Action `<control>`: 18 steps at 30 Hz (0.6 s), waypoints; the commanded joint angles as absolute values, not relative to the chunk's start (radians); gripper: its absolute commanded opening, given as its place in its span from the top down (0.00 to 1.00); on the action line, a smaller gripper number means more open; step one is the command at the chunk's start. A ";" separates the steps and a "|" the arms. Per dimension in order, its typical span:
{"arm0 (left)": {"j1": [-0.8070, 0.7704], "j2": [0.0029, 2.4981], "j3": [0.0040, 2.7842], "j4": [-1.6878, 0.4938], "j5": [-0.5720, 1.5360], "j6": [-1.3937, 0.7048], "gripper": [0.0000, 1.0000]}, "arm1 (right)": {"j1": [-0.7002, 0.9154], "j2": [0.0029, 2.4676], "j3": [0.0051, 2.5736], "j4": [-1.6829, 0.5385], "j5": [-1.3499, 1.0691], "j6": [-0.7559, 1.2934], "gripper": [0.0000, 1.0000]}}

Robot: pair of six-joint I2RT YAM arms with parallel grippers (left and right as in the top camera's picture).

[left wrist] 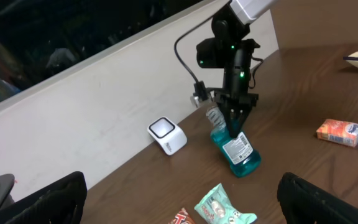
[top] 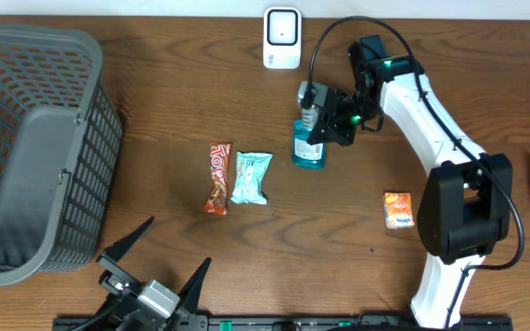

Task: Scan the item barcode

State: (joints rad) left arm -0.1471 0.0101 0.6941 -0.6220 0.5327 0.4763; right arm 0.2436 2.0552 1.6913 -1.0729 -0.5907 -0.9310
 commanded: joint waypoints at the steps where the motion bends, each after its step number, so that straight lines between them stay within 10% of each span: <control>1: -0.147 0.003 0.691 -0.617 0.531 0.487 0.02 | 0.247 2.069 1.687 -1.073 -0.667 -0.926 0.99; 18: -0.147 0.003 0.691 -0.617 0.531 0.486 0.02 | 0.209 2.069 1.688 -1.093 -0.787 -0.868 0.99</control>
